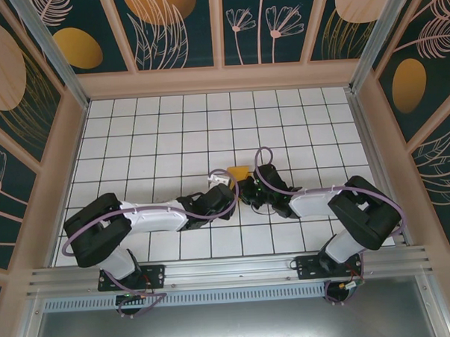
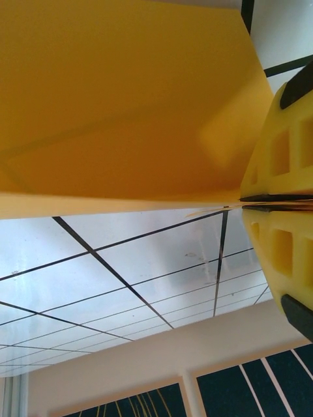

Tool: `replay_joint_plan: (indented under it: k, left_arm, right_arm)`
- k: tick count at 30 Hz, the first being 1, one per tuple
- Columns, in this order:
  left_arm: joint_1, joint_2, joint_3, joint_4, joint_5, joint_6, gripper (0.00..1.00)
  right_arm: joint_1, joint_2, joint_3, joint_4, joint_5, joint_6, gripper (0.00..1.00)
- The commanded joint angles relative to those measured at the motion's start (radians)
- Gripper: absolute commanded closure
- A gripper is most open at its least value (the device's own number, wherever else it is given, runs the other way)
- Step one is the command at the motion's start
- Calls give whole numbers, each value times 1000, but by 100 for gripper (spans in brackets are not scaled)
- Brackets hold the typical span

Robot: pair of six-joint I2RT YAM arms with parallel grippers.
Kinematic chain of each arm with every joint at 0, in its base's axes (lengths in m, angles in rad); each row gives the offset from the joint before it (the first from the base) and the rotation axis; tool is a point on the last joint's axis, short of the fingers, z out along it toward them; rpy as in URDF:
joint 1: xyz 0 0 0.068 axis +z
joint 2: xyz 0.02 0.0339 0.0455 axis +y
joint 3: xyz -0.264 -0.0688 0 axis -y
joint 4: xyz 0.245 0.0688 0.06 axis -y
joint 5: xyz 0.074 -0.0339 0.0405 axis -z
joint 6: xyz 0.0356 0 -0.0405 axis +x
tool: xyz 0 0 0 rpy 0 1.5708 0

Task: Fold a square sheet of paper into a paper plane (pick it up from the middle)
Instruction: Fourth fold the wing at the center of the table.

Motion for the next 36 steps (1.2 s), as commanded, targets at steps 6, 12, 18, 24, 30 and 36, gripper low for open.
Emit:
replay_joint_plan:
  k: [6,12,18,24,30,36]
  left_arm:
    - [0,41,16,-16,-30,-1,60]
    - [-1,56,12,-6,-25,-1,60]
    - [-1,55,11,-4,-24,1,71]
    - [0,61,11,-4,-28,-1,76]
    - [-1,63,10,-5,-34,2,82]
    - [-1,58,9,2,-35,14,88]
  right_arm:
    - [-9,14,32,-23,-9,-24,86]
    - [-10,12,36,-30,-11,-28,86]
    - [-13,11,38,-36,-9,-29,86]
    - [-14,4,36,-40,-7,-34,86]
    - [-14,-11,36,-60,-5,-46,85]
    - [-15,-79,36,-141,17,-100,80]
